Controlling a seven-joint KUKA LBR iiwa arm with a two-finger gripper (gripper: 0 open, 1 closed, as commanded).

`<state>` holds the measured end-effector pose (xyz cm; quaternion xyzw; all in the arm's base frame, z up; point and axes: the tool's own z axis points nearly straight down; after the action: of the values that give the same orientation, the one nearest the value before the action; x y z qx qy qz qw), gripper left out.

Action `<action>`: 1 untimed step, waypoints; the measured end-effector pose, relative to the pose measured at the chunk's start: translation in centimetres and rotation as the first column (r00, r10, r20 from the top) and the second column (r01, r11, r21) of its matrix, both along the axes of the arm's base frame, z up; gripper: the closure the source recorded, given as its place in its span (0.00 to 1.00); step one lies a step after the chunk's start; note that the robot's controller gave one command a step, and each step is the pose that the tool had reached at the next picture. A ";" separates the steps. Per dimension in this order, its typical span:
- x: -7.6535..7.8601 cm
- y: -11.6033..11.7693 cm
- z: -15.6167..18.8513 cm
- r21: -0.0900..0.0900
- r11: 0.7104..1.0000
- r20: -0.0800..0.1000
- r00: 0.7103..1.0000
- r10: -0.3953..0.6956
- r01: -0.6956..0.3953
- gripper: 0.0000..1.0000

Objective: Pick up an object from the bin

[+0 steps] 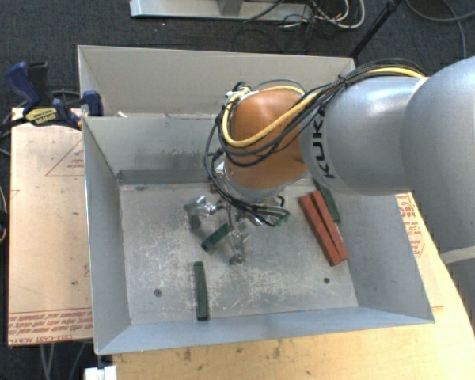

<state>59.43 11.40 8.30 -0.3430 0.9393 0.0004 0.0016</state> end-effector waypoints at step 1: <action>-0.1 0.1 -1.2 0.000 0.999 -0.001 0.999 0.045 -0.045 1.00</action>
Offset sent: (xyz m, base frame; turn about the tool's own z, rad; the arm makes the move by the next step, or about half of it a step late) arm 0.0000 0.0000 0.0000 0.0000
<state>59.30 11.47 7.12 -0.3640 0.9314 0.0008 0.0012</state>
